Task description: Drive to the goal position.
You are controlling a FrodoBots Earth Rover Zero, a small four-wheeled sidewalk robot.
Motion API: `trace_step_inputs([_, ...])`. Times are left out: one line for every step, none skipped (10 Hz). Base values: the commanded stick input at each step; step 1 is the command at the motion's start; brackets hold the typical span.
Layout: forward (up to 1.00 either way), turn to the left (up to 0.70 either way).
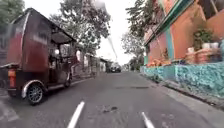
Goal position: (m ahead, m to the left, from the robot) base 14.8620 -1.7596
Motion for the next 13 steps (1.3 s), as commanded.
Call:
trace_step_inputs([0.70, 0.00])
trace_step_inputs([0.70, 0.00])
trace_step_inputs([0.69, 0.00])
trace_step_inputs([0.66, 0.00])
trace_step_inputs([0.62, 0.00])
trace_step_inputs([0.58, 0.00])
trace_step_inputs([0.54, 0.00])
trace_step_inputs([0.50, 0.00])
trace_step_inputs([0.57, 0.00])
trace_step_inputs([0.67, 0.00])
trace_step_inputs([0.70, 0.00])
trace_step_inputs([0.70, 0.00])
trace_step_inputs([0.70, 0.00])
